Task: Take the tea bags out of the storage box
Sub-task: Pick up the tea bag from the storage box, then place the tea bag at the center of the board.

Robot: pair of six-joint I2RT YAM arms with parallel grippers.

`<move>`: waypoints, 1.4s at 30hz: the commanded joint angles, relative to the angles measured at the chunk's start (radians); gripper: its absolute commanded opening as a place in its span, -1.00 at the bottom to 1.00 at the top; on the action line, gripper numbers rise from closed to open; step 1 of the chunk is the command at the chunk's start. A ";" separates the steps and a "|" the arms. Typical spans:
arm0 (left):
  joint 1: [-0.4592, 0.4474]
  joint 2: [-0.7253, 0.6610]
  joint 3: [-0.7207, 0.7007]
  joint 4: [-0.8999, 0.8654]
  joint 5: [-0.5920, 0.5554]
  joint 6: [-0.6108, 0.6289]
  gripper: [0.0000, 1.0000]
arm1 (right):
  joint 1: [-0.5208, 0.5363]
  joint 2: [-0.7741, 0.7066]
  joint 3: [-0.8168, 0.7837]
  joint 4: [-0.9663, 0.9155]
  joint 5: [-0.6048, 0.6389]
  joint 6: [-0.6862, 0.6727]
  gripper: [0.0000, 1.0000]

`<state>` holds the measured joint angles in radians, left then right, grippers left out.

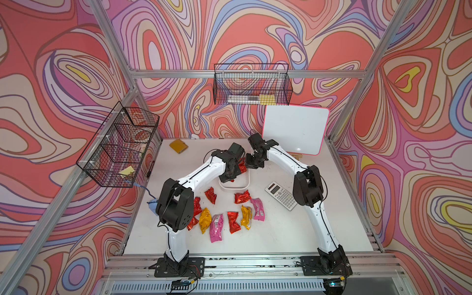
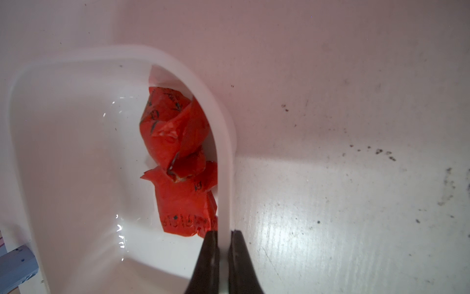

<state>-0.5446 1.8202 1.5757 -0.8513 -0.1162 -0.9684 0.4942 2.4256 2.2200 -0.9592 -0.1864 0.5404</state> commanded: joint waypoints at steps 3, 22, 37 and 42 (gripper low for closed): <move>-0.004 -0.186 -0.143 -0.064 0.010 0.025 -1.00 | 0.008 0.015 0.025 -0.039 0.018 -0.017 -0.98; -0.022 -0.325 -0.592 0.097 0.195 -0.035 -1.00 | 0.008 0.001 -0.003 -0.029 0.015 -0.037 -0.99; -0.022 -0.386 -0.505 0.043 0.135 -0.018 -0.29 | 0.009 -0.002 -0.003 -0.027 0.008 -0.031 -0.99; -0.006 -0.395 -0.402 0.102 0.137 0.050 -0.25 | 0.008 -0.009 -0.005 -0.020 -0.002 -0.024 -0.99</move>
<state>-0.5610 1.4391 1.1233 -0.7757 0.0395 -0.9760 0.4950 2.4256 2.2288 -0.9768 -0.1879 0.5182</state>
